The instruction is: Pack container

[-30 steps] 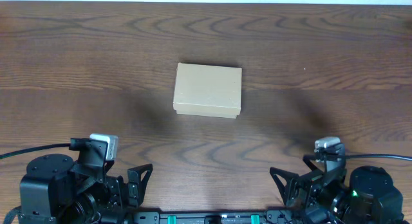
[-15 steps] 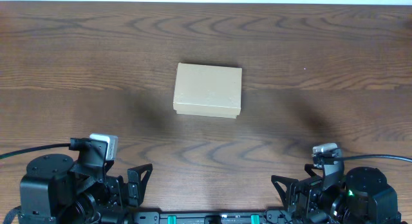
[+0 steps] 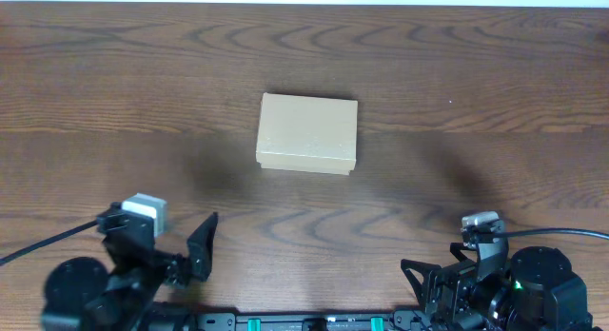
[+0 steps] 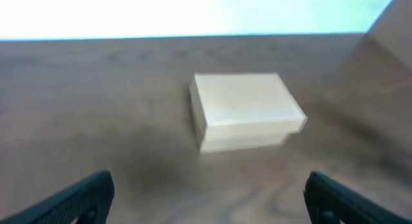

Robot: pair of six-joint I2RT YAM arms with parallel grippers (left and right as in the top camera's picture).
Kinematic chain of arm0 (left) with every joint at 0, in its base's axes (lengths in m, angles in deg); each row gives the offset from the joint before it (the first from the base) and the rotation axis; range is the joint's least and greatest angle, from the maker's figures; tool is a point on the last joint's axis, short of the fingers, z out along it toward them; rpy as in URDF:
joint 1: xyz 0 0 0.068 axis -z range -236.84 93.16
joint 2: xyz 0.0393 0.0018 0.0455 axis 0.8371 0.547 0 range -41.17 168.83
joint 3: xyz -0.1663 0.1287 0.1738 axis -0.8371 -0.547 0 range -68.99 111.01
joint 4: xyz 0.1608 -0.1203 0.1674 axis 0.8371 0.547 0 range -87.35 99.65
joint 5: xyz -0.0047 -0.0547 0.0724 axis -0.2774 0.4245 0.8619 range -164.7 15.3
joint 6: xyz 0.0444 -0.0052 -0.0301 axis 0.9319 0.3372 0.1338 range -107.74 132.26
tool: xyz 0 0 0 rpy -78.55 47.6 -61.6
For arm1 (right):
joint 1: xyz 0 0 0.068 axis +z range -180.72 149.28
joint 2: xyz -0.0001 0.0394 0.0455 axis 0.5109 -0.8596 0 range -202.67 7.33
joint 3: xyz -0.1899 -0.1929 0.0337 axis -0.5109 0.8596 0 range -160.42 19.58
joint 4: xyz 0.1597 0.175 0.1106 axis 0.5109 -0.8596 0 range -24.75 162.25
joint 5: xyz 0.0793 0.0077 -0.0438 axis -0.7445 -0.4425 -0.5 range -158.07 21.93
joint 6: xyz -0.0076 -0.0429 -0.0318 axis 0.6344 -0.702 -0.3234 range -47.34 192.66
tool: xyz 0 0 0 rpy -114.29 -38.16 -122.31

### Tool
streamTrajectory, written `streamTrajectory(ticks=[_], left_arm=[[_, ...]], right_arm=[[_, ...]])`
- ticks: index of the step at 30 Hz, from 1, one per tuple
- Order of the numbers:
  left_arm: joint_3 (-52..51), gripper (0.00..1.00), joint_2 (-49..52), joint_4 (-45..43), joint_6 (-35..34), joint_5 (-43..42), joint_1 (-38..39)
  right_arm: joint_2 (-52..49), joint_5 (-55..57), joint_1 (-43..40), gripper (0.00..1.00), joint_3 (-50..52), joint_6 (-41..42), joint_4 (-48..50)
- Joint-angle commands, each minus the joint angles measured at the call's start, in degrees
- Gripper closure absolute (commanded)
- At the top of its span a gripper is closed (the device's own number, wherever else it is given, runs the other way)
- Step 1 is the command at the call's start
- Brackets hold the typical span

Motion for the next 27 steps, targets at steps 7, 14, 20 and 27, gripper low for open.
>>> streamTrajectory(ticks=[7,14,20,27], left_arm=[[-29.0,0.05,-8.8,-21.0,4.1,1.2,0.1],[-37.8,0.05,-15.9,-23.2,3.2,2.9,-1.5],[-39.8,0.05,-19.4,-21.9,2.9,3.2,-2.9],[-41.2,0.05,-20.1,-20.9,2.9,4.2,-2.8]], right_arm=[[0.2,-0.2,0.5,0.01,0.0,0.3,-0.2],[0.2,-0.2,0.5,0.01,0.0,0.3,-0.2],[0.2,-0.2,0.5,0.01,0.0,0.3,-0.2],[0.2,-0.2,0.5,0.01,0.0,0.3,-0.2]])
